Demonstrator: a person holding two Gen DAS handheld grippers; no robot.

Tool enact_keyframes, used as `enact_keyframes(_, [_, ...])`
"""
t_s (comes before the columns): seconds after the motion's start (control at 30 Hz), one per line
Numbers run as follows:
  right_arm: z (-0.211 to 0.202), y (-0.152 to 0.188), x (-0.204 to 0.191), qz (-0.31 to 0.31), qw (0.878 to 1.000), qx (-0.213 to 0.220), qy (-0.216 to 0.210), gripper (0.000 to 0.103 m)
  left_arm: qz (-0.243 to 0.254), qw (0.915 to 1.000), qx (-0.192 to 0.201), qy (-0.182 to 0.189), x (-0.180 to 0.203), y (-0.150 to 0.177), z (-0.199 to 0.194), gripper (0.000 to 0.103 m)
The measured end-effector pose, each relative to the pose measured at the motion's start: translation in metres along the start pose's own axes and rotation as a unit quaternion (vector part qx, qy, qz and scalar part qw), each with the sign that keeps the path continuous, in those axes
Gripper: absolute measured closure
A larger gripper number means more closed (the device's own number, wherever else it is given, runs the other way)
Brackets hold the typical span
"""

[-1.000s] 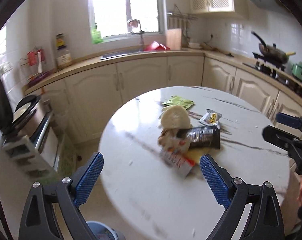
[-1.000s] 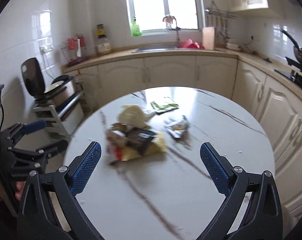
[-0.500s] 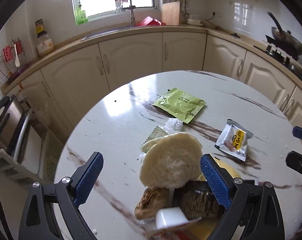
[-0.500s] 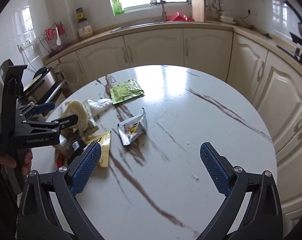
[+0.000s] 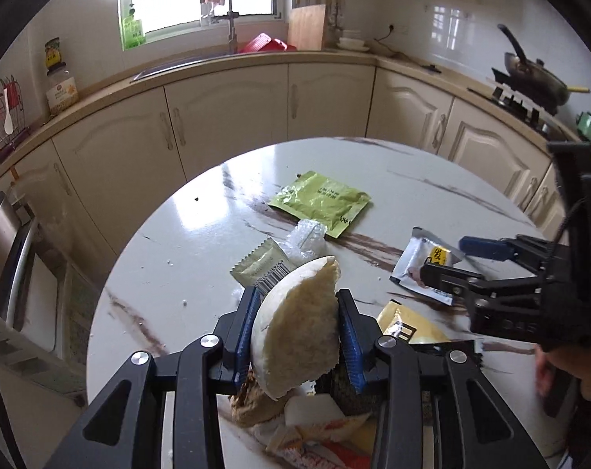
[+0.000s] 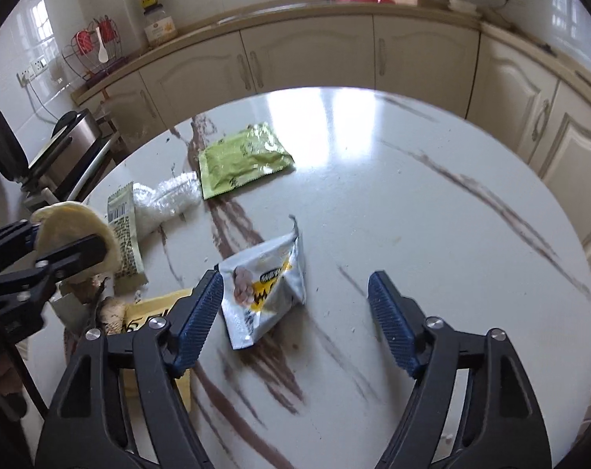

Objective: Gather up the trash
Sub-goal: 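Grasp the white bread bun with the left gripper while the right grasps the silver wrapper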

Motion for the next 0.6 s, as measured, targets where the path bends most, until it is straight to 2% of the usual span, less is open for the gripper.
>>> enact_keyframes(0.07, [-0.001,0.001,-0.003,-0.015,1.0,0.002,0.007,0.059,-0.002,0.9999,0.011,0.003,-0.003,0.001,-0.011,0.068])
enact_keyframes(0.1, [-0.001,0.001,-0.005,-0.025,1.0,0.001,0.009,0.077,-0.003,0.9999,0.013,0.004,-0.004,0.003,-0.017,0.068])
enact_keyframes(0.13, [-0.002,0.002,-0.008,-0.034,0.999,-0.002,0.011,0.084,-0.004,0.9999,0.014,0.007,-0.005,0.004,-0.022,0.068])
enact_keyframes(0.33, [-0.028,0.007,-0.013,-0.053,0.998,0.022,0.025,0.09,0.013,0.9994,0.029,0.013,0.0,0.019,-0.06,0.068])
enact_keyframes(0.6, [-0.114,0.009,-0.008,-0.015,0.996,0.092,0.012,0.09,0.01,0.9984,0.05,0.024,0.002,0.046,-0.132,0.068])
Point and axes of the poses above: each gripper's, at about its wrist camera, not at the fingertips, and z roughly the way its jaws point, x to its right, y to its underside, the point moved 3 cm from there along z, roughly the way its jaws point, and after that the axes turned 4 degrees about x, right-handed, at the moved point
